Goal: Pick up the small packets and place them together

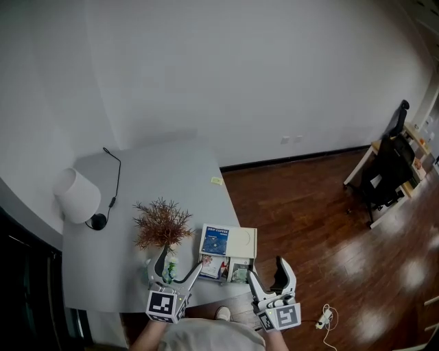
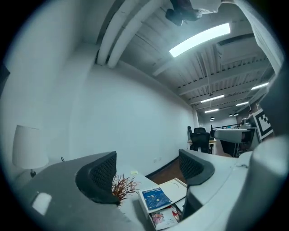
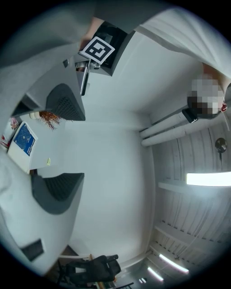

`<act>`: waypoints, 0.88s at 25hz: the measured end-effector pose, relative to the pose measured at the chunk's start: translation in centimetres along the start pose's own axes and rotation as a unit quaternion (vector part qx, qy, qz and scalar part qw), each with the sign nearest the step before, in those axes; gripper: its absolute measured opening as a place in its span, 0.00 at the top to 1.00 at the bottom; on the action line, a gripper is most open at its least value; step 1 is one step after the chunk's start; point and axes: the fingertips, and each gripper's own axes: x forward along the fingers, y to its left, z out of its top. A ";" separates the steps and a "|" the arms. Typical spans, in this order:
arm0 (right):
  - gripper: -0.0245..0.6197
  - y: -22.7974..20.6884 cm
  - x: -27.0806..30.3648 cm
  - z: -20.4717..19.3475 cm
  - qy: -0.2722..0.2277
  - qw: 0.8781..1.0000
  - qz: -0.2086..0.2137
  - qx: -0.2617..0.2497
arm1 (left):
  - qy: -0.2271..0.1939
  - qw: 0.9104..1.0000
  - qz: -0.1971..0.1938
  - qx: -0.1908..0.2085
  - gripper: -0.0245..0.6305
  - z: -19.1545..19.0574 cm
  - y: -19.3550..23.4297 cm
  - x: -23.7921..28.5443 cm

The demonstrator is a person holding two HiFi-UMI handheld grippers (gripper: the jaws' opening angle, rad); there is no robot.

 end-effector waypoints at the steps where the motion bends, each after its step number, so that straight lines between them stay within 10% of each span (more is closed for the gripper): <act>1: 0.41 -0.1 -0.1 -0.1 0.001 1.000 -0.003 0.002 | -0.004 1.000 -0.001 -0.001 0.33 0.1 0.0 -0.3; 8: 0.41 -1.2 -1.5 -0.4 0.011 1.000 -0.021 -0.012 | -0.005 1.000 -0.004 -0.028 0.48 -0.2 -0.5 -0.8; 14: 0.41 -2.0 -2.5 -0.8 0.019 0.999 -0.028 -0.008 | 0.085 0.994 -0.069 -0.018 0.49 -5.8 -3.8 1.6; 18: 0.41 -2.9 -3.3 -1.3 0.028 0.999 -0.031 0.001 | 0.192 0.973 -0.122 -0.033 0.49 -12.6 -7.1 3.2; 22: 0.41 -3.8 -4.1 -1.7 0.036 0.999 -0.036 0.004 | 0.288 0.931 -0.197 -0.108 0.50 -18.3 -11.8 5.7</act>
